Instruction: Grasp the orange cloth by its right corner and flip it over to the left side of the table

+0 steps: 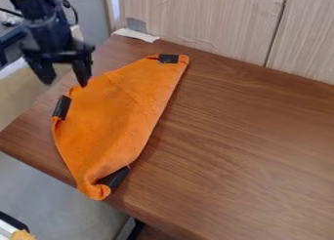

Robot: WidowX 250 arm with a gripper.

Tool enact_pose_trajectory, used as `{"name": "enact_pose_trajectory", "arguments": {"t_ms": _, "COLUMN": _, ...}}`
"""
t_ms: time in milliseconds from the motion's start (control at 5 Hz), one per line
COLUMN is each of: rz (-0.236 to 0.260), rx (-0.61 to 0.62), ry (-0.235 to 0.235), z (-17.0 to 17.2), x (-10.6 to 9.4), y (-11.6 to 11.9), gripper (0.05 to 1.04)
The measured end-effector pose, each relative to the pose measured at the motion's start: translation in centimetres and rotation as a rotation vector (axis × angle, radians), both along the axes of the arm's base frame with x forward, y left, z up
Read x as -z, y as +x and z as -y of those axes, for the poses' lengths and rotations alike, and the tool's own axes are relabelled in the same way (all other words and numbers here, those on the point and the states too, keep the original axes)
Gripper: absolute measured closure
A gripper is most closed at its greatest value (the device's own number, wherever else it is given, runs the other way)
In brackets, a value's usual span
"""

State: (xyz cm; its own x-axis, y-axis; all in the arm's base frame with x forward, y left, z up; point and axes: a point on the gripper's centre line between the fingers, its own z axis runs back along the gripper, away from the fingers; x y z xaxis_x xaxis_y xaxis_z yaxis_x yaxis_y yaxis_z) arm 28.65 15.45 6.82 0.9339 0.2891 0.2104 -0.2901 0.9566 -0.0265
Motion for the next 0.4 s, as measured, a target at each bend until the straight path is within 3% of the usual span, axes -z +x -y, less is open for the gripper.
{"name": "enact_pose_trajectory", "arguments": {"t_ms": 200, "rz": 0.049, "rx": 0.004, "ry": 0.037, "z": -0.13, "x": -3.47, "y": -0.05, "gripper": 0.083}}
{"name": "enact_pose_trajectory", "arguments": {"t_ms": 400, "rz": 0.050, "rx": 0.004, "ry": 0.041, "z": -0.17, "x": -3.60, "y": -0.06, "gripper": 0.083}}
